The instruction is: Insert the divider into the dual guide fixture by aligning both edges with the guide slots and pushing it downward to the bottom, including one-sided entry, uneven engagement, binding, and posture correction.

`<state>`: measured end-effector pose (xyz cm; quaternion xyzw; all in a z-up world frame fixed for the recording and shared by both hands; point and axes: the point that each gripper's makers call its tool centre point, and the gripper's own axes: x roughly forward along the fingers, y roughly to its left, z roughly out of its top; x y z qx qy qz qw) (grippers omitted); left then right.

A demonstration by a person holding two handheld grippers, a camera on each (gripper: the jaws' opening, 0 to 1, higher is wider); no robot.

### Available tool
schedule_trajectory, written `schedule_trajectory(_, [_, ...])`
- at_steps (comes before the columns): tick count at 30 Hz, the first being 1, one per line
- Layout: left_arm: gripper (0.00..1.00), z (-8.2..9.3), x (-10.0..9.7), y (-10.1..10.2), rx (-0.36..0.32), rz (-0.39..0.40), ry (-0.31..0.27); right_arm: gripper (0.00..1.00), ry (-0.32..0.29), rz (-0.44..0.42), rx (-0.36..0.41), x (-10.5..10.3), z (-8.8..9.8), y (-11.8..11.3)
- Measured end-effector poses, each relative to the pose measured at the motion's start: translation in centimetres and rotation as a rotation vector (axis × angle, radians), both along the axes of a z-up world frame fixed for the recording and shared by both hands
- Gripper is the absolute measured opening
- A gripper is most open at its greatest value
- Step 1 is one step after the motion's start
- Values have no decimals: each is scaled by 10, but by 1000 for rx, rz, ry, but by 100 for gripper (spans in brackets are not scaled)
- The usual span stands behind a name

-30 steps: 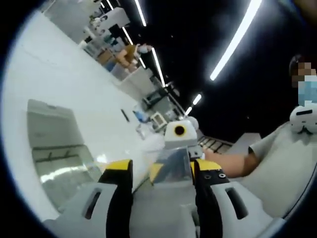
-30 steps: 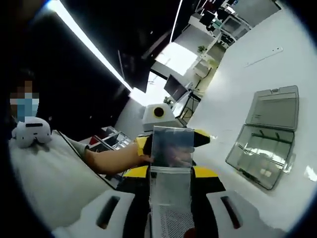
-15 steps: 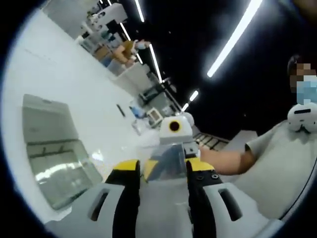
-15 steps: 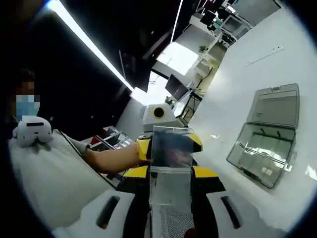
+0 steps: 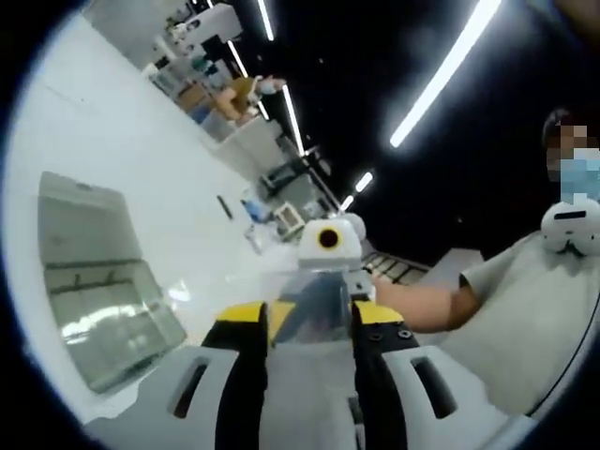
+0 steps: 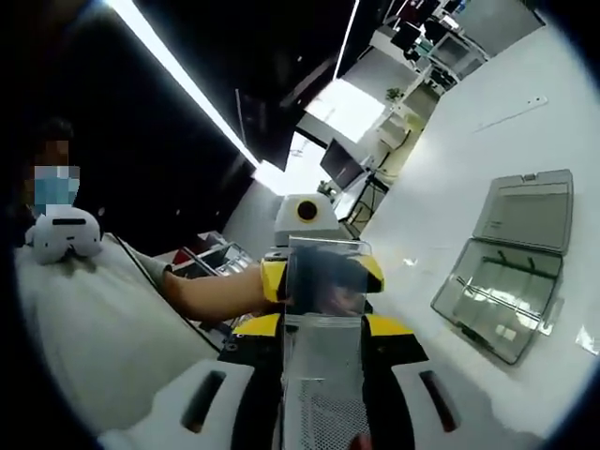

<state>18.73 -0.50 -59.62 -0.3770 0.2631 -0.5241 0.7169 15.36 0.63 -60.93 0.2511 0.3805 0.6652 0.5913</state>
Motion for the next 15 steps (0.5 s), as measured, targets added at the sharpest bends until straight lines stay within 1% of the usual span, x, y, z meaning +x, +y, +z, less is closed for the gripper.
schedule_trajectory(6, [32, 0, 2, 1, 12, 12, -1, 30, -54, 2, -17, 2, -1, 0])
schedule_trajectory(10, [32, 1, 4, 2, 16, 18, -3, 33, -75, -4, -35, 4, -3, 0])
schedule_trajectory(13, [32, -1, 5, 3, 27, 24, 1, 35, -84, -5, -37, 4, -1, 0])
schedule_trajectory(15, [32, -1, 5, 3, 30, 27, 3, 36, -103, -10, -43, 6, 0, -1])
